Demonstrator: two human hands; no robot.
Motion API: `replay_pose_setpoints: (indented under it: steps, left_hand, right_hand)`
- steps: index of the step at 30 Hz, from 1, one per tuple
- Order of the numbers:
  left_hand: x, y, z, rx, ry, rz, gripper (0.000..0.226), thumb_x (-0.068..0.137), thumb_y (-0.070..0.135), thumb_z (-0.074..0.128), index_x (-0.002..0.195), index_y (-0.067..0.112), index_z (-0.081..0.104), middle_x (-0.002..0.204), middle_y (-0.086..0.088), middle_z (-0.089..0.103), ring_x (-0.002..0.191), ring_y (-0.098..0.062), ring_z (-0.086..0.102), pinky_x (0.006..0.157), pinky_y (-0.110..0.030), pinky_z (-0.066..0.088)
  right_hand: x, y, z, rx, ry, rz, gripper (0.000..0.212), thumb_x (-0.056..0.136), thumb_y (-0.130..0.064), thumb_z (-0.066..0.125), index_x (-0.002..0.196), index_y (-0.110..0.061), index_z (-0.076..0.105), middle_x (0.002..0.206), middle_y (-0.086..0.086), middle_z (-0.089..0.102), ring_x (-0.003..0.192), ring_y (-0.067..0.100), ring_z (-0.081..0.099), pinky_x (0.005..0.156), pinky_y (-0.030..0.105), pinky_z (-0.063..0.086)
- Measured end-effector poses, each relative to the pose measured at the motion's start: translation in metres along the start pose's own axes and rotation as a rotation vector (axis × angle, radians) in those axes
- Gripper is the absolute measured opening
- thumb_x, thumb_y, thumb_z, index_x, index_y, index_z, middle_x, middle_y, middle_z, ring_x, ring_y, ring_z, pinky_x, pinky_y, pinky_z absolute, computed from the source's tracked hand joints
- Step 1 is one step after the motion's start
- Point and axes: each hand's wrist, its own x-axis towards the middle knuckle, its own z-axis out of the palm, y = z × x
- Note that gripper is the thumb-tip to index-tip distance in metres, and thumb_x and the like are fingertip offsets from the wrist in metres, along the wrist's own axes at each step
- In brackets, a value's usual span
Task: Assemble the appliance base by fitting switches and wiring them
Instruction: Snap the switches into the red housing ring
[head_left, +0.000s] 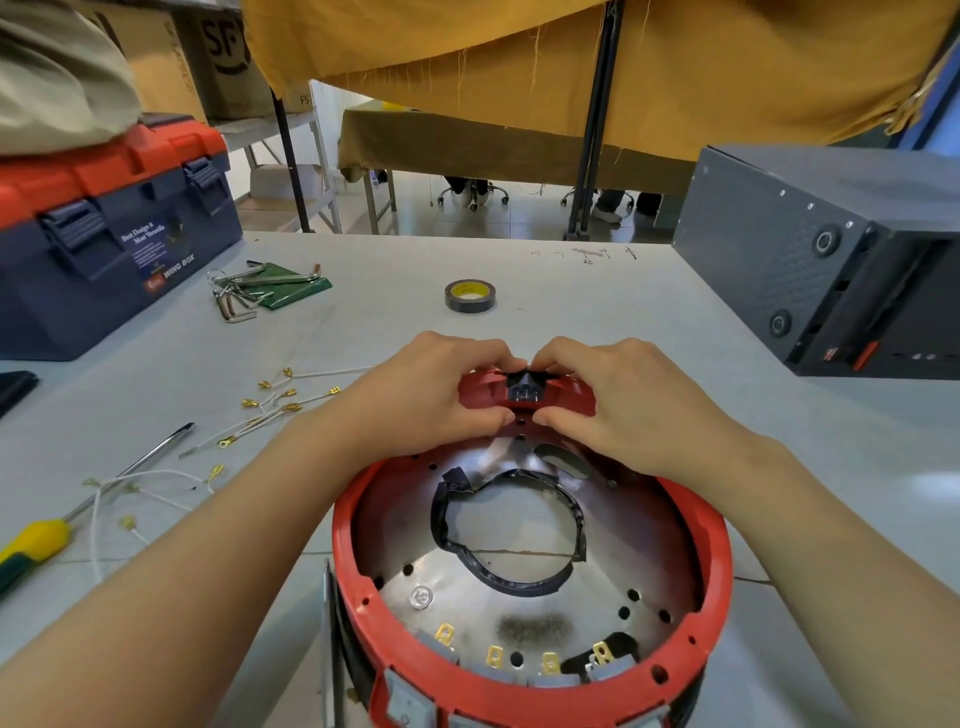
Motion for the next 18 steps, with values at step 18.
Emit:
replay_pose_setpoints:
  steps: [18]
  left_hand:
    - [0.004,0.0018,0.0024,0.091,-0.09,0.021,0.029,0.081,0.031,0.066,0.106,0.024,0.054,0.093,-0.002,0.063,0.086,-0.02,0.053,0.077,-0.039,0.046]
  right_hand:
    - [0.0058,0.0015,0.0041,0.016,-0.04,-0.011,0.025,0.083,-0.041,0.065,0.097,-0.029,0.048,0.096,-0.007,0.062,0.083,0.021,0.051,0.062,0.032,0.039]
